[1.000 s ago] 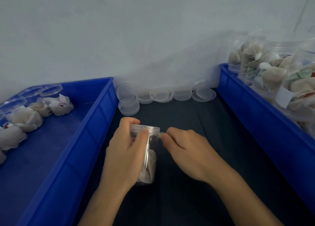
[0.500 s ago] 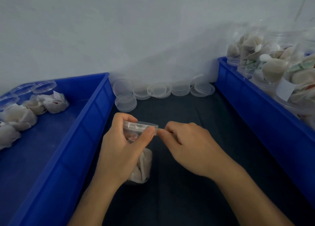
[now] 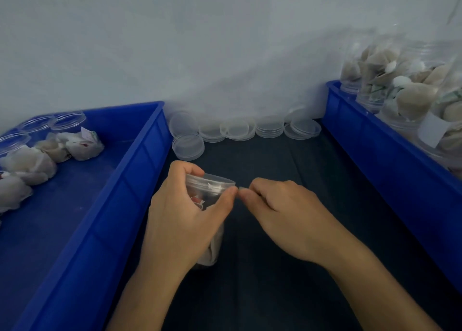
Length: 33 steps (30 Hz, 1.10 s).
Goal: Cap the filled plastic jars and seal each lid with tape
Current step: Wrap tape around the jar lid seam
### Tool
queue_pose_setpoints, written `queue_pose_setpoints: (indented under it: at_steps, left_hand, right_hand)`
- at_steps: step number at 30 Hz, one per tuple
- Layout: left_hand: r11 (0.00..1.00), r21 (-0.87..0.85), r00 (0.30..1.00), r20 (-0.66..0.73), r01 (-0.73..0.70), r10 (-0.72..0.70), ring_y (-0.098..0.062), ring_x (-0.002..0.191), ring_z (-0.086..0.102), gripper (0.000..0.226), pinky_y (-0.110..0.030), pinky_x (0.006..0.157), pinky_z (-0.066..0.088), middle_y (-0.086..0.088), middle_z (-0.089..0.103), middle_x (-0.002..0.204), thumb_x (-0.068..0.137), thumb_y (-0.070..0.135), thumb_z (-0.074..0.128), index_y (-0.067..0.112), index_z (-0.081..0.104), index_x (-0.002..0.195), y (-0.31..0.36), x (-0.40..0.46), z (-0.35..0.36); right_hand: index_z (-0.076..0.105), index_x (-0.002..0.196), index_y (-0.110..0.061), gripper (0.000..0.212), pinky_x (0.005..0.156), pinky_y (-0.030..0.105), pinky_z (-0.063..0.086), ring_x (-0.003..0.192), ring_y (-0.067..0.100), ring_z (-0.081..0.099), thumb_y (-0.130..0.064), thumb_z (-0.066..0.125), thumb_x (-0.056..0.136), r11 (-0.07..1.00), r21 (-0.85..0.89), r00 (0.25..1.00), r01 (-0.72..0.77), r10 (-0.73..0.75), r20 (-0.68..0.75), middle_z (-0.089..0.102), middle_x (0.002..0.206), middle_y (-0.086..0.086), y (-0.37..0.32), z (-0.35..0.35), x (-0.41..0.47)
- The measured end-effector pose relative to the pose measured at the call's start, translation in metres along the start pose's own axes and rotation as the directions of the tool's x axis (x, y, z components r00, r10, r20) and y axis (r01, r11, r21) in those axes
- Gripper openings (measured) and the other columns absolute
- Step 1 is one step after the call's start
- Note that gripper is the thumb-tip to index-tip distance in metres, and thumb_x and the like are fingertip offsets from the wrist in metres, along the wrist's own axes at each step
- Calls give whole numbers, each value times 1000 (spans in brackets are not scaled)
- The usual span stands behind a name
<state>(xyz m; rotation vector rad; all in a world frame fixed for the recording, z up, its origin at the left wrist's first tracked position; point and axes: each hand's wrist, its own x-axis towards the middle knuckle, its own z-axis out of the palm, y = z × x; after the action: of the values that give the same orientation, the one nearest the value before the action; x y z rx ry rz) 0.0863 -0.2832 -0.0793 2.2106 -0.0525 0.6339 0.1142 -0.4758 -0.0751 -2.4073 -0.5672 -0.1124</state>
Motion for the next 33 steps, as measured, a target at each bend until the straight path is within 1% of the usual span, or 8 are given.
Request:
queue_pose_setpoints:
  at_steps: [5, 15, 19, 23, 28, 31, 32, 33]
  left_hand:
    - [999, -31, 1000, 19, -6, 6, 1, 88, 70, 48, -14, 70, 56, 30, 63, 108, 73, 75, 69, 47, 47, 105, 0, 0, -1]
    - [1000, 7, 1000, -2, -14, 14, 3, 95, 66, 51, -13, 75, 55, 30, 59, 108, 71, 76, 69, 50, 44, 108, 3, -2, 2]
    - [994, -99, 999, 17, 50, -48, 4, 88, 70, 41, -10, 69, 54, 33, 64, 107, 79, 58, 78, 42, 51, 105, -2, 0, 1]
    - [958, -225, 983, 88, 176, -159, -6, 84, 73, 40, -13, 67, 56, 19, 72, 98, 78, 56, 76, 30, 61, 104, -8, 5, -3]
    - [719, -536, 894, 316, 444, -316, -36, 86, 77, 69, -35, 65, 63, -18, 76, 105, 72, 59, 84, 5, 66, 111, -8, 8, -11]
    - [334, -707, 773, 495, 624, -396, -35, 83, 70, 103, -44, 70, 58, -22, 69, 111, 34, 55, 98, 1, 70, 117, -8, 16, -17]
    - [241, -746, 766, 513, 621, -387, -33, 85, 70, 104, -43, 73, 59, -20, 69, 113, 26, 58, 99, 5, 75, 112, -12, 17, -19]
    - [184, -776, 781, 528, 603, -333, -32, 89, 73, 93, -43, 76, 61, -18, 71, 117, 32, 64, 97, 10, 80, 106, -17, 16, -21]
  right_hand:
    - [51, 71, -22, 56, 55, 29, 34, 55, 15, 51, -68, 32, 97, 1000, 11, 1000, 9, -9, -20, 53, 57, -6, 0, -2, 1]
    - [55, 67, -21, 45, 52, 26, 35, 53, 19, 55, -55, 46, 96, 997, 8, 982, 73, -71, -173, 53, 53, -5, 1, 6, 2]
    - [56, 68, -21, 47, 52, 34, 45, 52, 18, 56, -59, 43, 93, 995, 8, 969, 98, -94, -228, 55, 53, -5, -1, 7, 2]
    - [58, 65, -19, 45, 46, 28, 39, 50, 20, 53, -53, 49, 93, 983, 151, 972, 103, -66, -227, 55, 54, 0, 3, 3, 3]
    - [46, 55, -12, 46, 47, 23, 27, 47, 6, 35, -28, 63, 95, 823, 562, 985, 89, 12, -172, 38, 51, -5, -1, -5, 2]
    - [40, 51, -26, 41, 52, 33, 17, 45, 9, 24, -20, 56, 88, 351, 932, 942, 90, 274, -195, 30, 49, -9, 12, -23, 9]
    - [40, 51, -27, 43, 52, 34, 17, 44, 10, 22, -20, 52, 91, 259, 960, 922, 111, 333, -197, 28, 49, -9, 20, -29, 10]
    - [41, 50, -26, 48, 52, 34, 20, 44, 11, 24, -19, 50, 97, 286, 954, 903, 89, 382, -199, 29, 49, -8, 27, -32, 10]
